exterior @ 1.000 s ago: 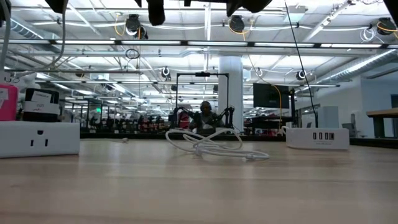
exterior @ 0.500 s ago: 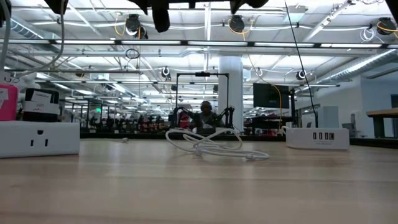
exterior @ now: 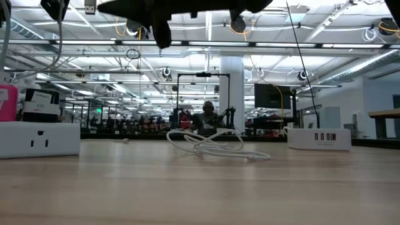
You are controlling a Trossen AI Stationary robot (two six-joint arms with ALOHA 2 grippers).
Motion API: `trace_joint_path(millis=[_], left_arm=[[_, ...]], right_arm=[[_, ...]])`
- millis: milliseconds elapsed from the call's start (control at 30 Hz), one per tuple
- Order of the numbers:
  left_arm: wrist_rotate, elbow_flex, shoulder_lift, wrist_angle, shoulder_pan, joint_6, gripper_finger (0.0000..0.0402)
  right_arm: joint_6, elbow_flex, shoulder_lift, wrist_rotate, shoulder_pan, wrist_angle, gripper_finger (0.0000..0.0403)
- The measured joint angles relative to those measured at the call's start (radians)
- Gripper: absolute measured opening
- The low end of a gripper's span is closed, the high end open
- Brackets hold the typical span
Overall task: Insert USB
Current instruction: Insert the top right white cable charger into the black adapter charger
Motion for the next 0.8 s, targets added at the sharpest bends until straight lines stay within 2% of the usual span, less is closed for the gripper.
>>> trace_joint_path(millis=[267, 533, 800], left_arm=[[0.005, 0.0, 0.0, -0.021, 0.0, -0.014, 0.0007], [0.006, 0.0, 0.0, -0.048, 0.0, -0.046, 0.0007], [0.006, 0.0, 0.0, -0.046, 0.0, -0.047, 0.0007]], right_arm=[[0.04, 0.0, 0.042, -0.025, -0.014, 0.099, 0.0112], [0.03, 0.0, 0.042, -0.025, -0.017, 0.105, 0.0063], [0.029, 0.0, 0.043, -0.026, -0.017, 0.104, 0.0075]])
